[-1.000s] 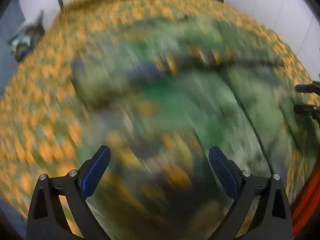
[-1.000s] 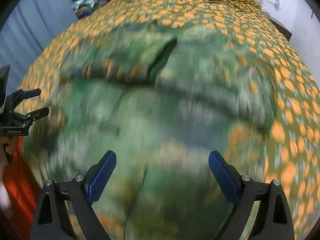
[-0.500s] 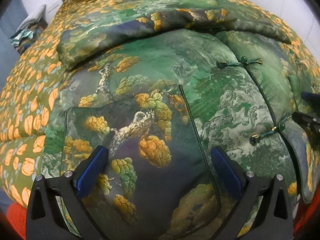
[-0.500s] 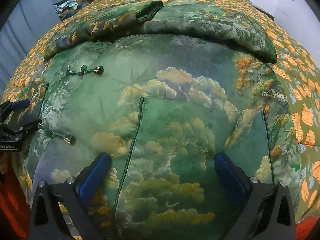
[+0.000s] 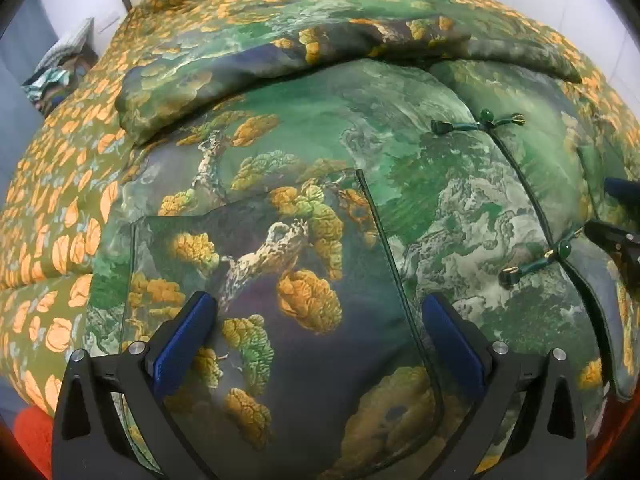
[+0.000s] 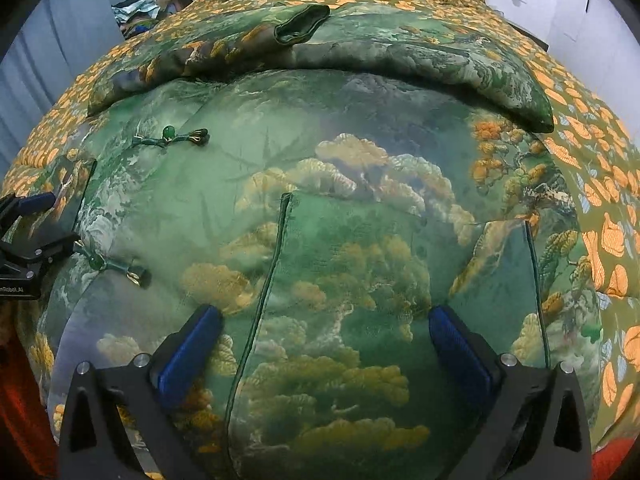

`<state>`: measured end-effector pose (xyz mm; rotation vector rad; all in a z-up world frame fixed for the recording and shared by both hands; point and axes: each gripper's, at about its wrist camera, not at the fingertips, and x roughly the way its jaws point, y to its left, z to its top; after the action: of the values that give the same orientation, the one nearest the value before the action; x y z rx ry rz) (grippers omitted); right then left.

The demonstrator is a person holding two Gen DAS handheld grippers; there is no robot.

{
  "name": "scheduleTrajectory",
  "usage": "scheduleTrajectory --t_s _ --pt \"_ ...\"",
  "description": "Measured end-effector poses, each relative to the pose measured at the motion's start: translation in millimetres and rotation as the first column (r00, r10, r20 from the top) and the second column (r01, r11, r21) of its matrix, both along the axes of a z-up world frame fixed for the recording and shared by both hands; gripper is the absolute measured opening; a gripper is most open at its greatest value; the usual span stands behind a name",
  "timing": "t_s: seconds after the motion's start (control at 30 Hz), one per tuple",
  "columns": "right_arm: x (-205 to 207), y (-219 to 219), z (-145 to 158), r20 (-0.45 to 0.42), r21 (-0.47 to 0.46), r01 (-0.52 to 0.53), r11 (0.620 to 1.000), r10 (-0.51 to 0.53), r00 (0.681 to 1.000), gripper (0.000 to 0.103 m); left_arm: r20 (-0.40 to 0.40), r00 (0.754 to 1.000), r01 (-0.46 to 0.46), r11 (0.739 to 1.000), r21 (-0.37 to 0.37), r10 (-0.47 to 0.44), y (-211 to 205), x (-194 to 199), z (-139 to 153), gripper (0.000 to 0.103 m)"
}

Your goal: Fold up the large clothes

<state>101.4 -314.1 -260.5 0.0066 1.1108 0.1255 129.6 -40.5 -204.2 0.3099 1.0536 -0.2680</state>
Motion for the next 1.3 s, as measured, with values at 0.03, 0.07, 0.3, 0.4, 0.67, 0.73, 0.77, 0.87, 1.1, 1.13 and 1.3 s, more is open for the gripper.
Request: scheduleTrajectory --t_s 0.03,0.07,0.3,0.4,0.67,0.73,0.77,0.87,1.1,1.13,1.3 --pt "0.5 0.7 0.0 0.0 -0.001 0.0 1.0 0.0 1.0 0.103 0.0 1.0 0.001 1.0 0.0 -0.001 -0.3 -0.9 0.0 0.103" --pt "0.7 1.0 0.0 0.0 0.0 0.0 1.0 0.0 1.0 0.103 0.001 1.0 0.001 1.0 0.0 -0.001 -0.3 -1.8 0.0 0.103" --pt "0.9 1.0 -0.1 0.0 -0.001 0.001 1.0 -0.001 1.0 0.103 -0.001 1.0 0.001 1.0 0.001 -0.001 0.2 1.8 1.2 0.103" --pt "0.9 0.9 -0.1 0.0 -0.001 0.0 1.0 0.0 1.0 0.103 -0.001 1.0 0.001 1.0 0.002 -0.001 -0.3 0.9 1.1 0.103" --pt "1.2 1.1 -0.1 0.0 -0.001 0.001 1.0 -0.001 1.0 0.103 -0.001 1.0 0.001 1.0 0.001 -0.001 0.4 1.9 1.1 0.103" --pt "1.3 1.1 -0.1 0.0 -0.002 0.001 1.0 -0.001 1.0 0.103 -0.002 1.0 0.0 1.0 0.001 0.0 -0.2 0.9 1.0 0.103" --pt "1.3 1.1 -0.1 -0.001 -0.002 0.001 1.0 -0.001 1.0 0.103 -0.002 1.0 0.001 1.0 0.001 -0.001 0.5 1.9 1.1 0.103" --pt "1.3 1.2 -0.1 0.0 -0.002 0.001 1.0 -0.001 1.0 0.103 -0.002 1.0 0.001 1.0 0.001 -0.001 0.5 1.8 1.1 0.103" --pt "1.5 1.3 0.0 0.0 -0.002 0.001 1.0 -0.001 1.0 0.103 -0.002 1.0 0.001 1.0 0.002 -0.001 0.6 1.9 1.2 0.103" --pt "1.4 1.2 -0.1 0.0 -0.003 0.001 1.0 -0.001 1.0 0.103 -0.002 1.0 0.001 1.0 0.002 -0.001 0.4 1.4 1.2 0.103" --pt "1.5 1.2 -0.1 -0.001 -0.003 0.001 1.0 -0.001 1.0 0.103 -0.002 1.0 0.002 1.0 0.002 -0.002 0.9 1.9 1.4 0.103"
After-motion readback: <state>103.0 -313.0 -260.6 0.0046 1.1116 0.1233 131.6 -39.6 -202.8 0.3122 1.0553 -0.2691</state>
